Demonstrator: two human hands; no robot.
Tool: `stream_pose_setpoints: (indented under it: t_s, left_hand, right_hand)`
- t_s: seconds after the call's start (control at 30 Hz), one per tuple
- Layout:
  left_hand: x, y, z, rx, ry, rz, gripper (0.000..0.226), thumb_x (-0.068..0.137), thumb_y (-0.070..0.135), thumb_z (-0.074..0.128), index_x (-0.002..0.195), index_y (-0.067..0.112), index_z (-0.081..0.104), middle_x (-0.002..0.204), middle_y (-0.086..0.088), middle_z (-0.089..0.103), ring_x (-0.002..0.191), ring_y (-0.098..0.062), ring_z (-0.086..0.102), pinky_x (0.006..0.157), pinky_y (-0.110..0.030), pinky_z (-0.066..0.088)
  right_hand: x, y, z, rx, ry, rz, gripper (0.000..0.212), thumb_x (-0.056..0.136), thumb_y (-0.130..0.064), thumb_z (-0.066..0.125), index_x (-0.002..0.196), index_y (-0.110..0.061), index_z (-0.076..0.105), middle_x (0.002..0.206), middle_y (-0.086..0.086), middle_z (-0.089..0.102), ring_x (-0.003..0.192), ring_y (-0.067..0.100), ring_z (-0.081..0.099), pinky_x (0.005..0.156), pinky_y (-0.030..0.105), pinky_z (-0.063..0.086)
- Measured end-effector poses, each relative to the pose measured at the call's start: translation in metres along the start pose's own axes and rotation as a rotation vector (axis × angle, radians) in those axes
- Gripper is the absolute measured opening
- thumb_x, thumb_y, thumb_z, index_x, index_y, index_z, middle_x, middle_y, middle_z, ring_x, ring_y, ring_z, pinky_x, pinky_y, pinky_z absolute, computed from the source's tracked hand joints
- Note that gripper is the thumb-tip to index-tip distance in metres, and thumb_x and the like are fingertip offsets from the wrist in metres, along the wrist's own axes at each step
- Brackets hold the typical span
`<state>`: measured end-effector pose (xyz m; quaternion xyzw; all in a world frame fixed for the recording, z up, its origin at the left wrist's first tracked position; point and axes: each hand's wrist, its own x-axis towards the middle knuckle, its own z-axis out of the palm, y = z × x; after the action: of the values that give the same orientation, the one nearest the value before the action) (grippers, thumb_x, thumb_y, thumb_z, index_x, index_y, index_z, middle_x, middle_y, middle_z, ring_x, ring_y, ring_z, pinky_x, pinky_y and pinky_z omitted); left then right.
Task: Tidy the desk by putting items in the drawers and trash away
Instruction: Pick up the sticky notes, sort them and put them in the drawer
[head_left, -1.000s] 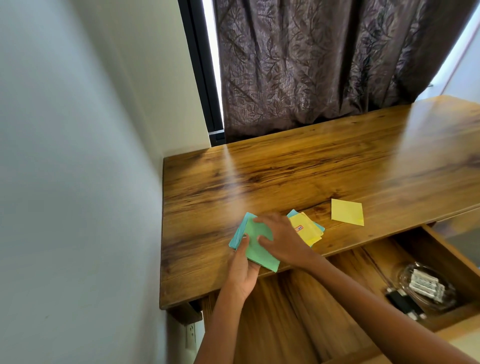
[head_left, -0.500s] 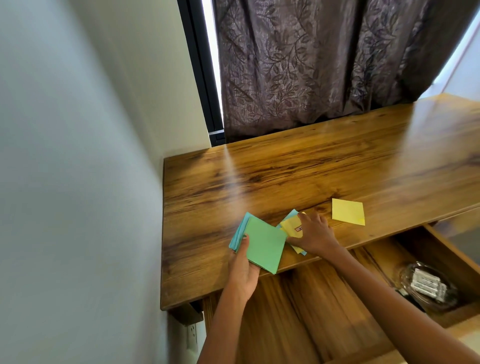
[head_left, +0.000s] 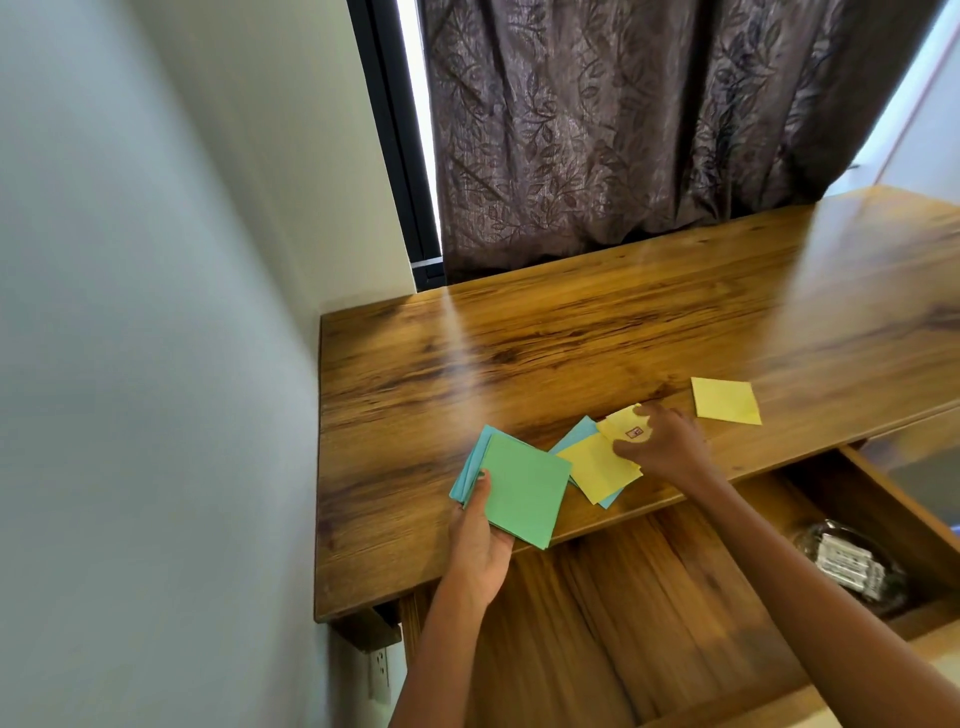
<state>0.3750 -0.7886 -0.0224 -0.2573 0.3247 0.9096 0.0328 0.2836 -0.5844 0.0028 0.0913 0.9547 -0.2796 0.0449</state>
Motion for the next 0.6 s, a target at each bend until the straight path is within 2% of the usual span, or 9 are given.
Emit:
stream_pose_setpoints:
  t_s: [0.07, 0.17, 0.47, 0.6]
  left_hand:
    - [-0.001, 0.000, 0.001, -0.001, 0.000, -0.002, 0.028, 0.095, 0.016, 0.051, 0.122, 0.013, 0.051, 0.105, -0.012, 0.068, 0.099, -0.027, 0.064, 0.080, -0.046, 0.053]
    - [-0.002, 0.001, 0.002, -0.003, -0.002, -0.003, 0.028, 0.094, 0.016, 0.052, 0.123, 0.013, 0.051, 0.105, -0.012, 0.068, 0.098, -0.026, 0.064, 0.072, -0.042, 0.054]
    - [-0.004, 0.001, 0.001, -0.003, -0.019, -0.014, 0.031, 0.094, 0.017, 0.052, 0.125, 0.014, 0.051, 0.107, -0.013, 0.068, 0.099, -0.027, 0.064, 0.073, -0.043, 0.053]
    - [-0.004, 0.002, -0.001, -0.003, -0.032, -0.014, 0.034, 0.093, 0.016, 0.052, 0.127, 0.013, 0.050, 0.108, -0.014, 0.067, 0.100, -0.028, 0.064, 0.073, -0.043, 0.054]
  right_hand:
    - [-0.002, 0.004, 0.004, -0.112, -0.082, -0.002, 0.069, 0.079, -0.044, 0.070, 0.136, -0.019, 0.043, 0.142, 0.010, 0.036, 0.134, 0.032, 0.026, 0.105, 0.051, 0.032]
    - [-0.003, 0.003, 0.009, -0.184, -0.063, -0.027, 0.062, 0.083, -0.042, 0.065, 0.137, -0.020, 0.041, 0.143, 0.008, 0.030, 0.134, 0.030, 0.024, 0.104, 0.049, 0.031]
    - [0.000, 0.017, 0.010, -0.239, 0.130, -0.004, 0.043, 0.094, -0.026, 0.050, 0.135, -0.017, 0.043, 0.141, 0.012, 0.036, 0.130, 0.031, 0.032, 0.101, 0.047, 0.037]
    - [0.005, 0.012, 0.007, -0.235, 0.144, -0.034, 0.042, 0.094, -0.027, 0.049, 0.136, -0.020, 0.043, 0.145, 0.011, 0.032, 0.134, 0.033, 0.025, 0.105, 0.052, 0.031]
